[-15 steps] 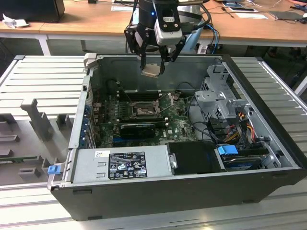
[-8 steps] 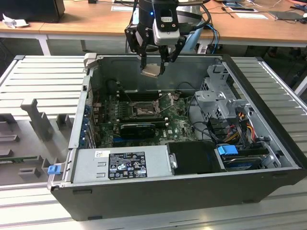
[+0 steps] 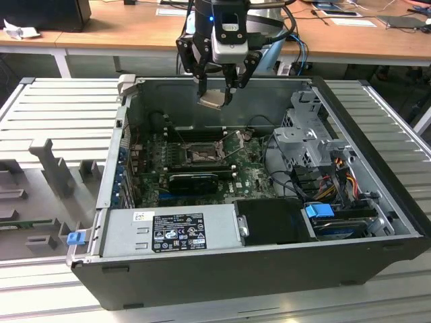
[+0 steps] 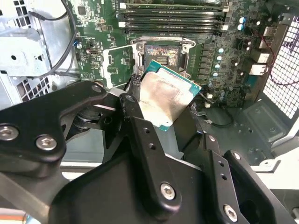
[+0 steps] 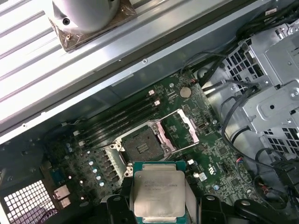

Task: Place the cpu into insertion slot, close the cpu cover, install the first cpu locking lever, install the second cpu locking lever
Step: 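Place the cpu into insertion slot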

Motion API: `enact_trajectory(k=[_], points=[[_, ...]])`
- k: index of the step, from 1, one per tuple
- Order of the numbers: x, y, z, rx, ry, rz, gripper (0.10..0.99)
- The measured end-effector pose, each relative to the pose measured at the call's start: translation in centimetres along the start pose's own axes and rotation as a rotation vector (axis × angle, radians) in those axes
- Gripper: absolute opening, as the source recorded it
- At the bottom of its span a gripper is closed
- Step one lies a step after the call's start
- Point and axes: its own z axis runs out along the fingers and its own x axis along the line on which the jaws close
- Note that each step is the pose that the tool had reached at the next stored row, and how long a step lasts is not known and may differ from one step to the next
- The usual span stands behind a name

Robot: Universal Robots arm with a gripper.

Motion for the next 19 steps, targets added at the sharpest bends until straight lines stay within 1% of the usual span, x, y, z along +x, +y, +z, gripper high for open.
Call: enact_trajectory(k=[10,15,19], points=[[0.0,0.0,0.0,-0.001,-0.0073,0.099,0.529],[0.0,0.0,0.0,-0.002,-0.0103,0.139,0.529],[0.0,0.0,0.02,-0.003,-0.0139,0.189,0.529]])
